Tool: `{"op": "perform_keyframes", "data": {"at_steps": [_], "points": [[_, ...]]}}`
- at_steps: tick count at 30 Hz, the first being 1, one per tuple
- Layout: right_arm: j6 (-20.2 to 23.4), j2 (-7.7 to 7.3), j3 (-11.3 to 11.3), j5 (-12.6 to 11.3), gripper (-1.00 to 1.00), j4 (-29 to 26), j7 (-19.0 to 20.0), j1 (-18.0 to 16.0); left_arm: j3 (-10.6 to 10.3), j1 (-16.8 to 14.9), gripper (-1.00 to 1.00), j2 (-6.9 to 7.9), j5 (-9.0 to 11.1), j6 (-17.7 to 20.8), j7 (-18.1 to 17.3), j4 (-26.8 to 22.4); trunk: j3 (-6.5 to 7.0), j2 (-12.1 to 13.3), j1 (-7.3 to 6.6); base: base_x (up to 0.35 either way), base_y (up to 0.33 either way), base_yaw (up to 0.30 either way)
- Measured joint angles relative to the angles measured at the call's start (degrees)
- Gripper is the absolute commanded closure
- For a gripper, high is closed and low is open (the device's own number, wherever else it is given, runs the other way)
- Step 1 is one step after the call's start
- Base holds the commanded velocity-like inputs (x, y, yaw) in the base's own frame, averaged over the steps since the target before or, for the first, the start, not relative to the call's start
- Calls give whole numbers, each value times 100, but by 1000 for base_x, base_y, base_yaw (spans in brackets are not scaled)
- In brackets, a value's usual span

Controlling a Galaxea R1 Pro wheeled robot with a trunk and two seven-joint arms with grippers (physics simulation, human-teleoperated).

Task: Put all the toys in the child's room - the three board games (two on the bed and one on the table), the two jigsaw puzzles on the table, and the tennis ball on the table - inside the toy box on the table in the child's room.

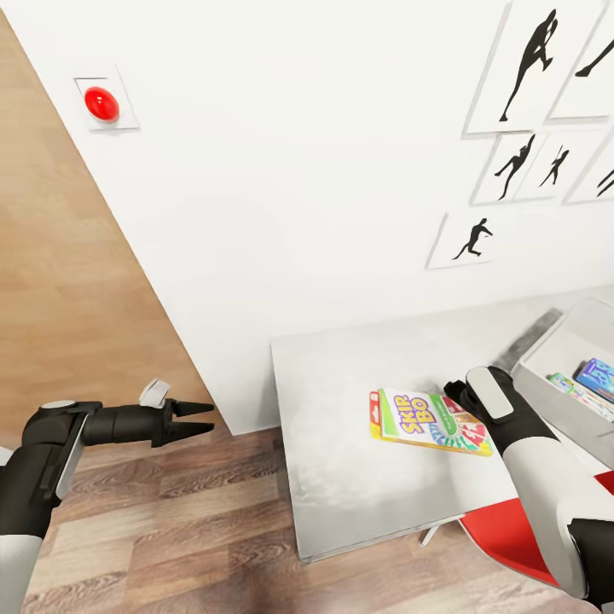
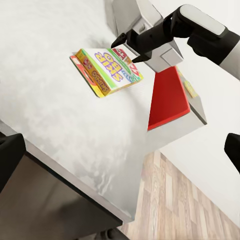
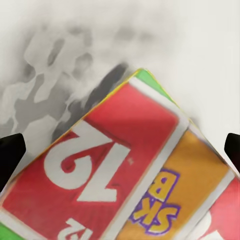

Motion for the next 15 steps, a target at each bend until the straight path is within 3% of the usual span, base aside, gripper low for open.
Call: {"op": "perform_keyframes", "data": {"at_steps": [15], "points": [[2, -1, -19, 1, -100, 78, 143, 0, 0, 0, -100, 0, 0, -3, 0, -2, -34, 0, 1, -11, 16, 0]]}}
